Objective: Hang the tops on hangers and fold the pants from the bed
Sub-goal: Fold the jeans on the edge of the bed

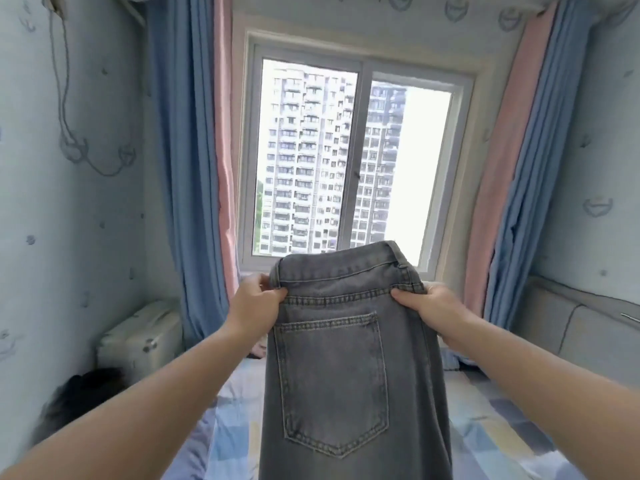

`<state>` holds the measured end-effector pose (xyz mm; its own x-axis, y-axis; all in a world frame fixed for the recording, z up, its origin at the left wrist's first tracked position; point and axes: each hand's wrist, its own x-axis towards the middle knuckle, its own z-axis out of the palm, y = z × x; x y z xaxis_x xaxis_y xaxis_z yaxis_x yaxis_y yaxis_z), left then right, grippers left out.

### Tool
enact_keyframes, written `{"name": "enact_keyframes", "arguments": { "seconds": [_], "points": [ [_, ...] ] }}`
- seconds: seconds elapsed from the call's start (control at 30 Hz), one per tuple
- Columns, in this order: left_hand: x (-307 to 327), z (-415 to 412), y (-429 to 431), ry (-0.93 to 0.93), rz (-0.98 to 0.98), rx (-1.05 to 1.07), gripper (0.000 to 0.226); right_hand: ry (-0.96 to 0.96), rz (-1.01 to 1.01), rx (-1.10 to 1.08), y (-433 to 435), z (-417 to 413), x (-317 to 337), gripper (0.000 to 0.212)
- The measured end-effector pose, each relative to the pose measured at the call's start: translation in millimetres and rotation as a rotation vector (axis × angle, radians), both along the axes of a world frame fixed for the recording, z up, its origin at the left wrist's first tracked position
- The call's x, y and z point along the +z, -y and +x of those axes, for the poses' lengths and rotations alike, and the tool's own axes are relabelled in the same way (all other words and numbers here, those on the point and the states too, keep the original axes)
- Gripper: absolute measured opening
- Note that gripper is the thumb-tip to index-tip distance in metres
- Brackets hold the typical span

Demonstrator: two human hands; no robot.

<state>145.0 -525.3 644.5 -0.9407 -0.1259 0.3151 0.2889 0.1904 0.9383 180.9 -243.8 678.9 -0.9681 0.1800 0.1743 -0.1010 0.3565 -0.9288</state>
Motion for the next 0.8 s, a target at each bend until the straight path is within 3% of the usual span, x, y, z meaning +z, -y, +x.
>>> {"name": "enact_keyframes", "arguments": {
  "seconds": [0.27, 0.5, 0.57, 0.67, 0.8],
  "points": [
    [-258.2, -170.2, 51.0, 0.472, -0.059, 0.059, 0.012, 0.376, 0.075, -0.016, 63.7, -177.9, -248.0, 0.008],
    [-440.7, -289.1, 63.1, 0.575, -0.120, 0.163, 0.007, 0.377, 0.071, -0.101, 95.7, -328.4, -441.5, 0.015],
    [-480.5, -316.4, 65.1, 0.577, -0.148, 0.192, 0.020, 0.365, 0.093, -0.120, 99.0, -363.5, -485.4, 0.026],
    [-539.4, -335.6, 64.2, 0.619, -0.151, 0.263, 0.055, 0.358, 0.127, -0.143, 102.9, -393.3, -543.8, 0.034],
    [-627.0, -295.3, 48.5, 0.809, -0.189, 0.254, 0.063, 0.505, 0.164, -0.035, 102.4, -356.4, -622.0, 0.059]
  ]
}}
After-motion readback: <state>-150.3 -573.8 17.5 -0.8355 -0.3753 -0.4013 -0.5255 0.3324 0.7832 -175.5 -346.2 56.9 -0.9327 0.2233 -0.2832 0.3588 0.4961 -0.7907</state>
